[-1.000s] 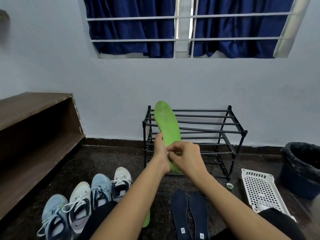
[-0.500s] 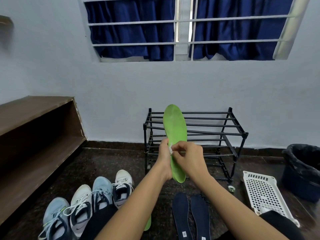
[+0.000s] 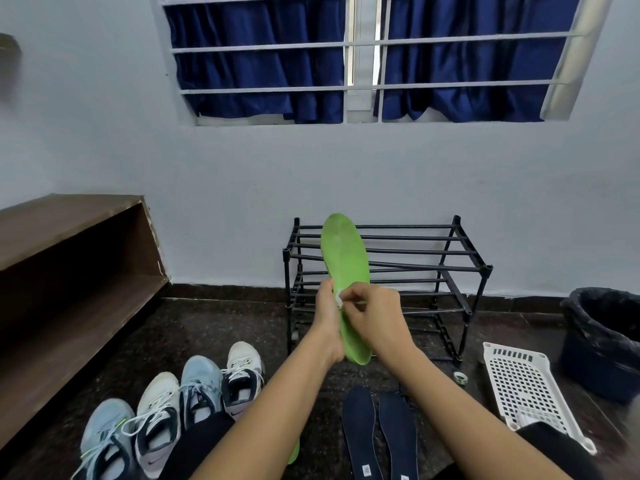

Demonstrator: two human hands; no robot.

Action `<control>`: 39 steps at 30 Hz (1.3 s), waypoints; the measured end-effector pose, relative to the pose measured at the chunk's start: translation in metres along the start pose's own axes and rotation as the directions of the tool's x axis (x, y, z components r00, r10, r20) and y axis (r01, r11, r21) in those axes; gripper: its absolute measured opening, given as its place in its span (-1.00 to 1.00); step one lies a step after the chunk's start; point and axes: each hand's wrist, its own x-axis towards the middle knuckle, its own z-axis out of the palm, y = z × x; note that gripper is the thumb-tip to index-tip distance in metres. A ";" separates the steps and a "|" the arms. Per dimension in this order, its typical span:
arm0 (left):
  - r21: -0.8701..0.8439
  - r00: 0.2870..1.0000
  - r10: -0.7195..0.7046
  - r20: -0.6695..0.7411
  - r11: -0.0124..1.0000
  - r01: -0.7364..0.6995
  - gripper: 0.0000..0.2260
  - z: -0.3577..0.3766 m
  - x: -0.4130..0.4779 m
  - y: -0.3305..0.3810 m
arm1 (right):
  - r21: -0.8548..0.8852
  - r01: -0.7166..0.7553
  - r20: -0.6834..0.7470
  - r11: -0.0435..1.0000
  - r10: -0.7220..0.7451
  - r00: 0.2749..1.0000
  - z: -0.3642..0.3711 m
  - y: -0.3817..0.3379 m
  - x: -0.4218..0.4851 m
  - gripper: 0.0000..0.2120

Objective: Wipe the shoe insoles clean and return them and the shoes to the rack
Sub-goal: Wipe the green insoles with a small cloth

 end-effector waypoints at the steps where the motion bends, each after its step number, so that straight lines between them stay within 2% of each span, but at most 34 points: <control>1: -0.008 1.000 -0.006 0.015 1.000 0.006 -0.56 0.002 -0.001 -0.002 | 0.002 -0.007 -0.012 1.000 0.007 1.000 -0.001 0.002 0.002 -0.85; 6: 0.018 0.999 -0.019 0.048 1.000 0.019 -0.56 0.002 -0.001 0.002 | 0.013 -0.041 -0.039 0.999 0.041 0.998 -0.004 0.002 0.004 -0.85; 11: -0.001 0.999 0.033 -0.022 0.999 -0.033 -0.56 -0.006 0.004 0.015 | 0.003 -0.006 0.070 1.000 0.006 0.998 0.002 -0.007 -0.007 -0.85; 16: -0.024 0.997 0.062 -0.049 0.998 -0.064 -0.57 -0.006 0.006 0.014 | 0.001 0.012 0.070 1.000 -0.012 0.998 0.007 -0.006 -0.010 -0.84; 27: 0.068 0.991 -0.026 0.133 0.998 0.017 -0.64 0.007 -0.011 -0.006 | 0.020 -0.045 -0.061 0.999 0.046 0.997 -0.014 0.005 0.008 -0.85; 34: 0.073 1.000 -0.001 0.018 0.997 0.000 -0.72 -0.004 -0.007 0.012 | 0.055 -0.019 0.020 0.998 0.018 1.000 -0.008 -0.006 -0.006 -0.84; 39: 0.010 0.999 0.044 -0.032 0.999 -0.044 -0.64 -0.008 -0.003 0.010 | 0.025 -0.001 0.067 1.000 -0.001 0.998 0.000 -0.009 -0.012 -0.85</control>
